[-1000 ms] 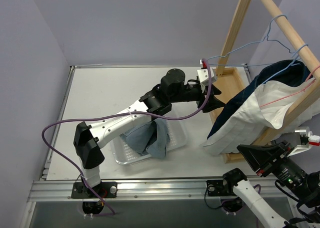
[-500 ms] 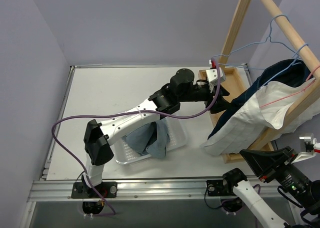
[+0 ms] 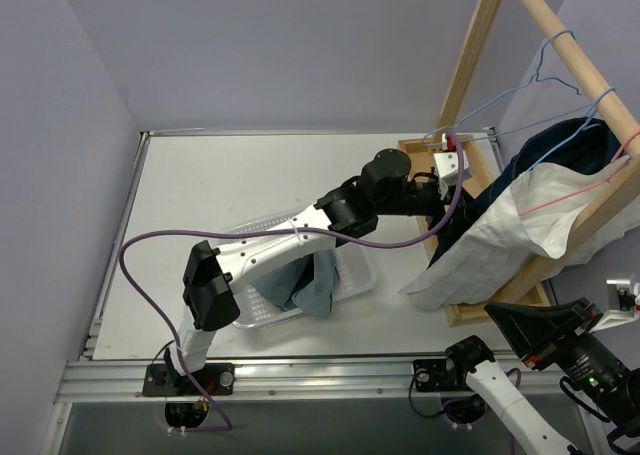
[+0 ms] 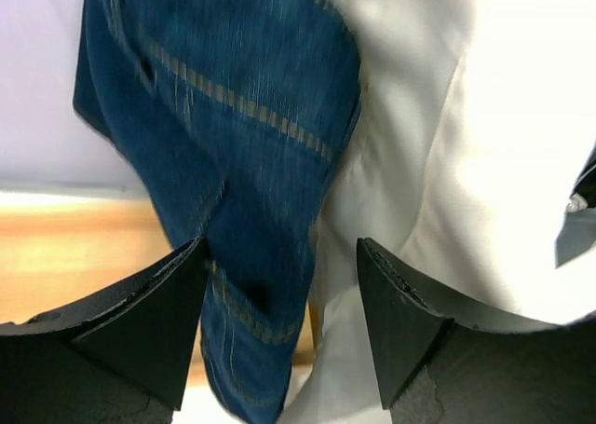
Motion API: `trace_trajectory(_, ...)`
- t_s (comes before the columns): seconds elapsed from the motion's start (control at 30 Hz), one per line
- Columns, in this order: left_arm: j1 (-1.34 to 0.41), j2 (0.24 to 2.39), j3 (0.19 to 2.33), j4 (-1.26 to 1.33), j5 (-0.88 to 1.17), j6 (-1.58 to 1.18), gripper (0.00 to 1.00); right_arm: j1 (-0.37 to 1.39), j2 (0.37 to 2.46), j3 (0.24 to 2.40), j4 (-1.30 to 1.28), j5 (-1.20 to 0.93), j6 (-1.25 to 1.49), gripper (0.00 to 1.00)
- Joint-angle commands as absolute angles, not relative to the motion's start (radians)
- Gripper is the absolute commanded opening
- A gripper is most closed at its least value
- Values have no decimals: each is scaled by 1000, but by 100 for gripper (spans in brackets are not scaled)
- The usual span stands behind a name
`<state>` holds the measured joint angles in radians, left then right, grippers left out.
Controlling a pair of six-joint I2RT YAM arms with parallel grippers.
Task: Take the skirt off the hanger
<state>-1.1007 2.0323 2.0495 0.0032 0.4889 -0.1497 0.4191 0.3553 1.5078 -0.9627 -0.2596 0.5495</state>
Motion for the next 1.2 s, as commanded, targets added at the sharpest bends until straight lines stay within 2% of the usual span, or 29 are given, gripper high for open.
trace_trajectory(0.0, -1101, 1921, 1984, -14, 408, -130, 73, 423, 350, 1516, -948, -244, 548, 3)
trace_trajectory(0.27, -1101, 1862, 1919, 29, 498, -141, 76, 428, 347, 1483, -911, -250, 549, 4)
trace_trajectory(0.6, -1106, 2087, 2226, -100, 581, -170, 78, 429, 364, 1520, -903, -238, 558, 4)
trace_trajectory(0.87, -1115, 2247, 2534, -212, 568, -161, 77, 431, 371, 1555, -928, -225, 561, 4)
trace_trajectory(0.9, -1117, 2273, 2558, -236, 566, -160, 73, 431, 370, 1558, -928, -224, 560, 4)
trace_trajectory(0.93, -1118, 2286, 2580, -244, 563, -155, 57, 433, 371, 1559, -933, -221, 560, 4)
trace_trajectory(1.0, -1118, 2301, 2608, -247, 554, -150, 39, 431, 367, 1554, -936, -219, 560, 4)
trace_trajectory(1.03, -1118, 2301, 2614, -247, 546, -149, 25, 433, 364, 1548, -937, -216, 560, 4)
trace_trajectory(1.07, -1120, 2301, 2615, -247, 519, -147, 2, 433, 361, 1545, -937, -216, 560, 4)
trace_trajectory(1.17, -1120, 2273, 2600, -209, 491, -143, 2, 431, 351, 1534, -936, -215, 561, 4)
